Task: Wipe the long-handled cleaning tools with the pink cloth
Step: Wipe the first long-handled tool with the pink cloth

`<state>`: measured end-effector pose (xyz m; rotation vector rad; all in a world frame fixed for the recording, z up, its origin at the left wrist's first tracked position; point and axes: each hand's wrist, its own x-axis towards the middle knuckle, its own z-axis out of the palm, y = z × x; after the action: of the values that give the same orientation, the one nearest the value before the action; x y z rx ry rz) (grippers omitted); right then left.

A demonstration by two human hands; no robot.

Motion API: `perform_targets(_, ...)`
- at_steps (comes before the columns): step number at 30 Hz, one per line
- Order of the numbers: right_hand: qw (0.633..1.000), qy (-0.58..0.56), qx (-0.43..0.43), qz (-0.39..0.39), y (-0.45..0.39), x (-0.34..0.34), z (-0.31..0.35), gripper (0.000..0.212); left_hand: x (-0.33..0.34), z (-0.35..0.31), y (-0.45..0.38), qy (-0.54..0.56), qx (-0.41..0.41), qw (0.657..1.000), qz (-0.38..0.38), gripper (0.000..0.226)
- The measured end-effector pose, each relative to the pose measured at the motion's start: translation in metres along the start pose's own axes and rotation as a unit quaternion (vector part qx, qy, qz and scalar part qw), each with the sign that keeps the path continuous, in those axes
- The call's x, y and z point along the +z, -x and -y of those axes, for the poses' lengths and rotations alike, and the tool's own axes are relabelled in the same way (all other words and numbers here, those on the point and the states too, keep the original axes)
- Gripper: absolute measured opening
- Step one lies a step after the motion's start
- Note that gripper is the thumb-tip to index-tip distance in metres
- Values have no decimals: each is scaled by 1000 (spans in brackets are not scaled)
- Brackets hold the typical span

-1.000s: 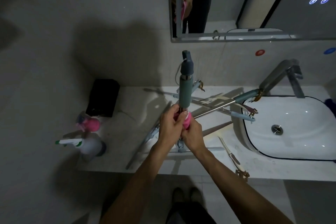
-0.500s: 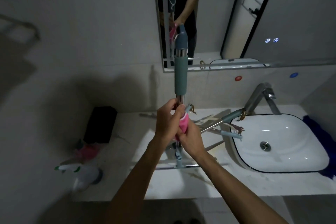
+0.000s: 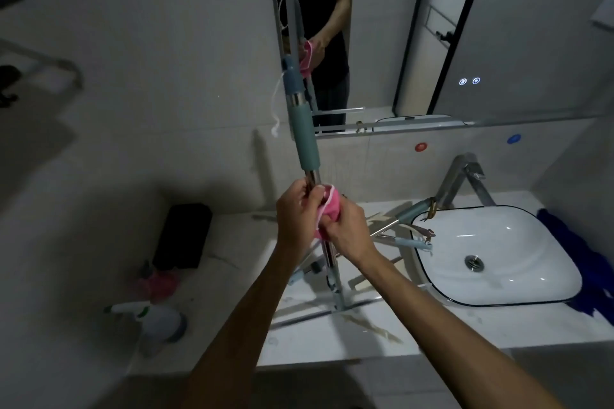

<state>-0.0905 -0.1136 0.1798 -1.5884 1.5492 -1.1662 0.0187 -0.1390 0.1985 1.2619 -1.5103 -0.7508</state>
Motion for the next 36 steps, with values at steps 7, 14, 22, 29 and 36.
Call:
perform_targets(7,985,46,85,141,37,8,-39,17,-13,-18,-16,9,44,998,-42,19)
perform_targets(14,992,5,87,96,37,8,-20,19,-12,-9,2,47,-22,999,-16,14)
perform_targets(22,999,-17,16,35,19,2,20,26,-16,-26,12,144,-2,989,40,20)
perform_targets(29,999,-21,6,44,23,-5,25,17,-21,-30,13,161,4,986,49,17)
perform_targets(36,994,-83,-63,-14,14,-14,38,15,-18,-41,16,134,37,989,44,34)
